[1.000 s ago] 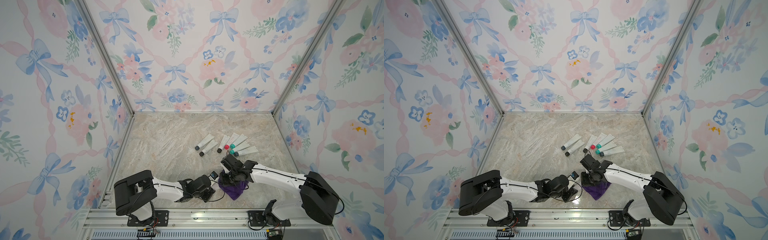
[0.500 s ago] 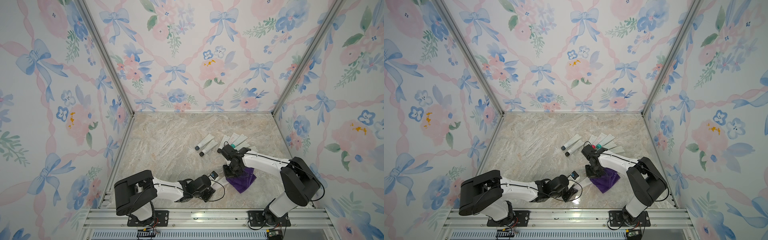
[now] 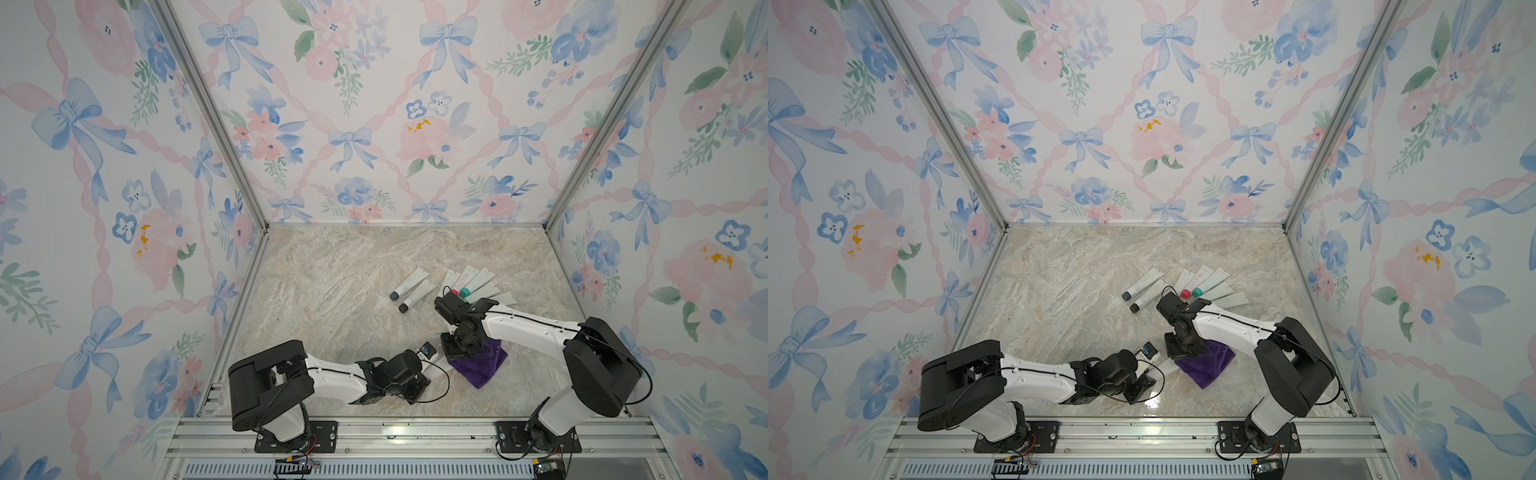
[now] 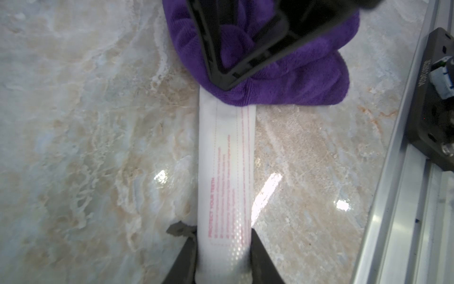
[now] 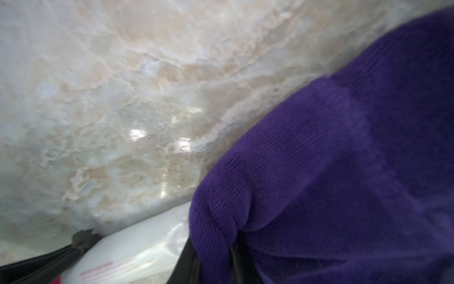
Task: Wipe the surface of the toothpaste tube
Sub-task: Wipe the dirt from the toothpaste tube.
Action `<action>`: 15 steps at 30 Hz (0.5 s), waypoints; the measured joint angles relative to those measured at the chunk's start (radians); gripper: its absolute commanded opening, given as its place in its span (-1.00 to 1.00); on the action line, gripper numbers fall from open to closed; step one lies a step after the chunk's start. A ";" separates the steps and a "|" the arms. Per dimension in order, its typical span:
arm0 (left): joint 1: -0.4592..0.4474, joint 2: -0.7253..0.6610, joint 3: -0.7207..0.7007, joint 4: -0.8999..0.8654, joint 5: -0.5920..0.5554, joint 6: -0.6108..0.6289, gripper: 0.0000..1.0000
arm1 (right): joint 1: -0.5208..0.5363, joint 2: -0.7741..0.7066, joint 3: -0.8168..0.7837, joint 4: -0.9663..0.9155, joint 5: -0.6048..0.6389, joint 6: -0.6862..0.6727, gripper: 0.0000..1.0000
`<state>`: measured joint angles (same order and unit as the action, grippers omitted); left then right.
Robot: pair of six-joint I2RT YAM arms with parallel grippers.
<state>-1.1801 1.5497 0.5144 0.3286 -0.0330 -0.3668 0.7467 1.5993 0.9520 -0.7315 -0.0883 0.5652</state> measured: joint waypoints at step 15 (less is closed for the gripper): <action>0.000 0.000 0.000 0.000 -0.005 -0.001 -0.39 | -0.179 -0.050 -0.089 0.059 -0.077 -0.027 -0.61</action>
<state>-1.1801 1.5497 0.5144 0.3286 -0.0376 -0.3679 0.5678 1.5494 0.8627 -0.6727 -0.1650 0.5381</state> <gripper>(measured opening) 0.311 0.198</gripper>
